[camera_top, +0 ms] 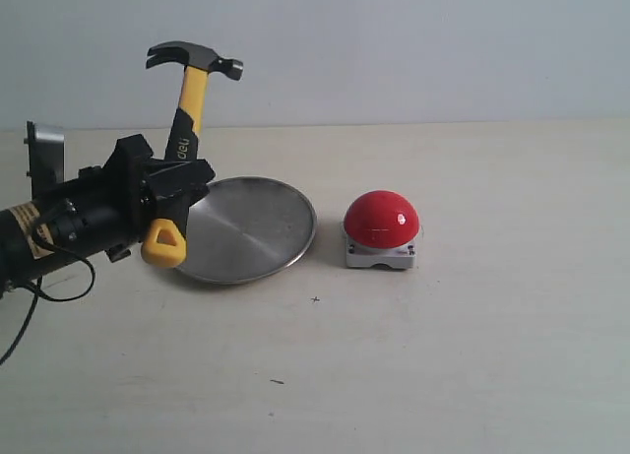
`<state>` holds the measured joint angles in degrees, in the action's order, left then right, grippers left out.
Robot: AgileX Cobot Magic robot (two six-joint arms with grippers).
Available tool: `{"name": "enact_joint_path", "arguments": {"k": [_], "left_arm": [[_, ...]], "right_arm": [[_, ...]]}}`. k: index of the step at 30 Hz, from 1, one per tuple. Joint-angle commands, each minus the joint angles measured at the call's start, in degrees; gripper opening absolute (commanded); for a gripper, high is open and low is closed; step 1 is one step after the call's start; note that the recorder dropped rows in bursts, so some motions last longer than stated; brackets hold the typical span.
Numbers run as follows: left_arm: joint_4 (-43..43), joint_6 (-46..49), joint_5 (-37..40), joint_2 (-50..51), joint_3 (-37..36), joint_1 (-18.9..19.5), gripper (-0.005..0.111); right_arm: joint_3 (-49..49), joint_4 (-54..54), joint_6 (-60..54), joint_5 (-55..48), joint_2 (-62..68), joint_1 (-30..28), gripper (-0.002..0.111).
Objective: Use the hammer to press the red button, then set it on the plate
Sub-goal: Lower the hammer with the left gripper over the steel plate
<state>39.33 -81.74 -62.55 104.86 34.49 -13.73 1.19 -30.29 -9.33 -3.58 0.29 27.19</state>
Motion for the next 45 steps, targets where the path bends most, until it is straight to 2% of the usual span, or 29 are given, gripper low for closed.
{"name": "enact_joint_path", "arguments": {"k": [1, 5, 14, 23, 29, 32, 37, 45], "left_arm": [[-5.63, 2.32, -7.42, 4.32, 0.19, -0.04, 0.0], [-6.23, 3.39, -7.42, 7.38, 1.02, -0.04, 0.0], [-1.16, 2.39, -7.42, 13.1, 6.98, -0.04, 0.0], [0.43, 1.54, -6.11, 16.19, 7.63, -0.04, 0.0], [0.44, 0.72, 0.55, 17.2, 8.0, -0.27, 0.0], [1.79, 0.0, 1.32, 17.2, 10.09, -0.3, 0.0], [2.14, -0.97, 7.79, 17.2, 12.76, -2.67, 0.0], [2.58, -2.72, 7.92, 17.2, 12.81, -3.65, 0.0]], "right_arm": [[-0.22, 0.29, -0.09, 0.06, -0.29, -0.32, 0.0], [-0.22, 0.29, -0.09, 0.06, -0.29, -0.32, 0.0], [-0.22, 0.29, -0.09, 0.06, -0.29, -0.32, 0.0], [-0.22, 0.29, -0.09, 0.06, -0.29, -0.32, 0.0], [-0.22, 0.29, -0.09, 0.06, -0.29, -0.32, 0.0], [-0.22, 0.29, -0.09, 0.06, -0.29, -0.32, 0.0], [-0.22, 0.29, -0.09, 0.06, -0.29, -0.32, 0.0], [-0.22, 0.29, -0.09, 0.06, -0.29, -0.32, 0.0]]}}
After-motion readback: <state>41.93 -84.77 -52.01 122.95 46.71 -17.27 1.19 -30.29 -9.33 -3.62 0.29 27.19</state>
